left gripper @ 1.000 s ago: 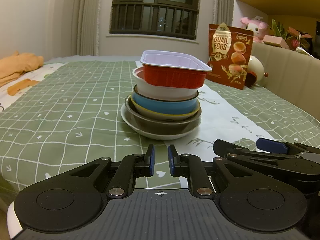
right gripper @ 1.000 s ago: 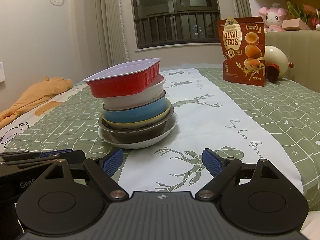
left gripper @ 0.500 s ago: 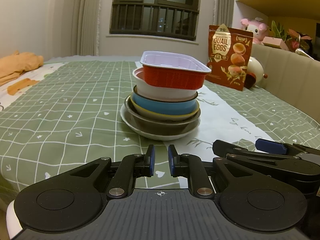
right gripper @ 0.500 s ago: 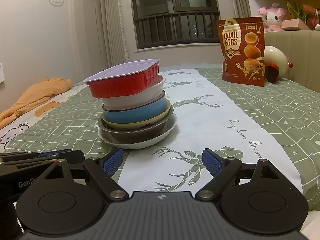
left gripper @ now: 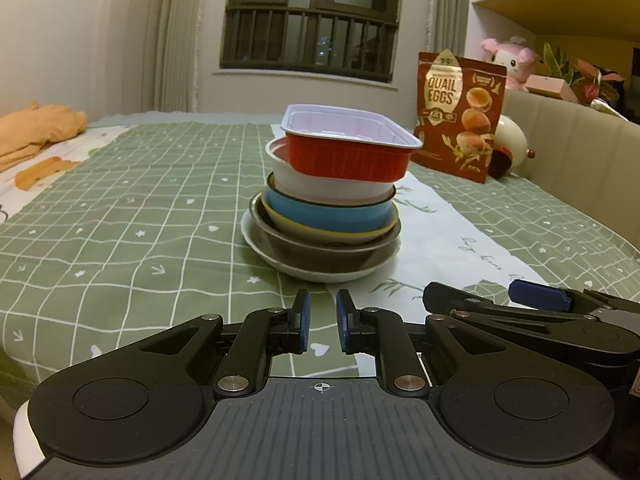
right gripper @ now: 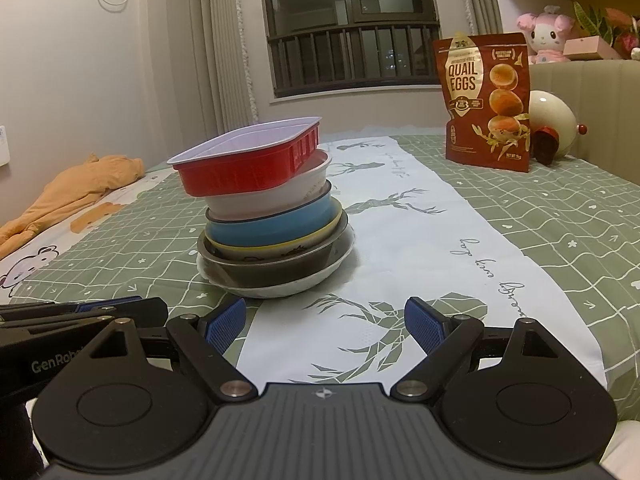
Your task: Organize plates and bowls
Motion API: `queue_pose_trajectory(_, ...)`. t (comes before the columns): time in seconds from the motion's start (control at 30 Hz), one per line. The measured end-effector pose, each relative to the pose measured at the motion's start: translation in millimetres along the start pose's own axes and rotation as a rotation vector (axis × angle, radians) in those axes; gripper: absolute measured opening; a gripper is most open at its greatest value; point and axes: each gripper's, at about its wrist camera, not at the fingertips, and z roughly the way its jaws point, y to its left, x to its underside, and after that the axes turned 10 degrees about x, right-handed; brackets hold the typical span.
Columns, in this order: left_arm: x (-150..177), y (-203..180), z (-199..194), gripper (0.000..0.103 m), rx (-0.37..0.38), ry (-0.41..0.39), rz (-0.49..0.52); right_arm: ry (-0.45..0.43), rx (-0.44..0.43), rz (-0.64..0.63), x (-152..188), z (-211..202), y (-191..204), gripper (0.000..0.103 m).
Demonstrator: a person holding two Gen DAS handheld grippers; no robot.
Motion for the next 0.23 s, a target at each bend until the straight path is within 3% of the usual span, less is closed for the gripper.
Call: queue_pose_trajectory(0.23,-1.0,-0.3,5.4,0.017,0.001,0.007,0.007,0.016,-0.009,0.011,-0.2,5.9,-2.6,0.087)
